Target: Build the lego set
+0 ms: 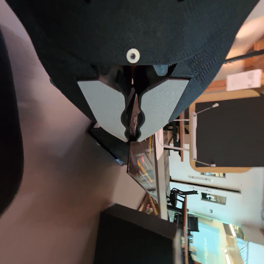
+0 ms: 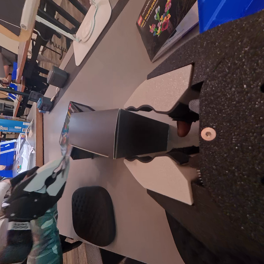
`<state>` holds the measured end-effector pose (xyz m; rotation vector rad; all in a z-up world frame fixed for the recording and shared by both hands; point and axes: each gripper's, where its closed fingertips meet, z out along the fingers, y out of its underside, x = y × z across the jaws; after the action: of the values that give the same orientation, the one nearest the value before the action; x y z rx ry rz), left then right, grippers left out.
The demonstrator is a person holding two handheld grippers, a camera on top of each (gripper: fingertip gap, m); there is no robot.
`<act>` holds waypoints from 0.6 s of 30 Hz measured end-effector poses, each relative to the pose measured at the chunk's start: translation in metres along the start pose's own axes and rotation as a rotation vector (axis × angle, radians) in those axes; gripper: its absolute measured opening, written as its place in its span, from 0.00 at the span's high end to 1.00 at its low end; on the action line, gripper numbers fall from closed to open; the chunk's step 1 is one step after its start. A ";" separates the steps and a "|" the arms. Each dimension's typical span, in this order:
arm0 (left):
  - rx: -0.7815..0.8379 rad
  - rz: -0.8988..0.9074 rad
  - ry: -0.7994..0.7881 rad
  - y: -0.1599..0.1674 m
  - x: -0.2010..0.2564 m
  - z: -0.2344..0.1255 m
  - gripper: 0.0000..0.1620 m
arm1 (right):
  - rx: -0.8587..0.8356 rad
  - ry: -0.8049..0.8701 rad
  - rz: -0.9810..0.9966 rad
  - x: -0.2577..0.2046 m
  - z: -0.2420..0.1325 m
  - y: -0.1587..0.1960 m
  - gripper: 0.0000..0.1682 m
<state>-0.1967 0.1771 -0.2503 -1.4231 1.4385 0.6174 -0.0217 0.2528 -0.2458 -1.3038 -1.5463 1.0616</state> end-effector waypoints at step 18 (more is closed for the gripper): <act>0.606 -1.429 0.114 0.034 -0.085 -0.034 0.99 | 0.025 0.048 -0.059 -0.002 0.006 0.002 0.68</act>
<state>-0.2528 0.1913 -0.1718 -1.5448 0.3169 -0.7458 -0.0268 0.2504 -0.2501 -1.2507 -1.5220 1.0019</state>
